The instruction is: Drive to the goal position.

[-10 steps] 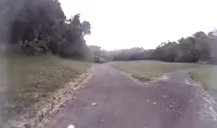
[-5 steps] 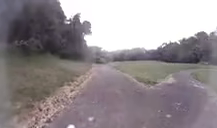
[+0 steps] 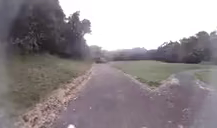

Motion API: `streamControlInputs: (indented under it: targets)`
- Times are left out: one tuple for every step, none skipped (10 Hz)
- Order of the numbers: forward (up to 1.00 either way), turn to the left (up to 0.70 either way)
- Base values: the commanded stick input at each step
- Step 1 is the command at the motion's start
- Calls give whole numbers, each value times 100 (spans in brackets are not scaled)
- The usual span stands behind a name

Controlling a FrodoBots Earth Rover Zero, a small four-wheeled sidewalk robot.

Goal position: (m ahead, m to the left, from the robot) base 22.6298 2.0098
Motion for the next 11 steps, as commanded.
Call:
streamControlInputs:
  targets:
    - [85, 0]
    - [85, 0]
    - [85, 0]
    - [85, 0]
    - [85, 0]
    - [85, 0]
    - [85, 0]
    - [85, 0]
    - [85, 0]
    - [85, 0]
    - [85, 0]
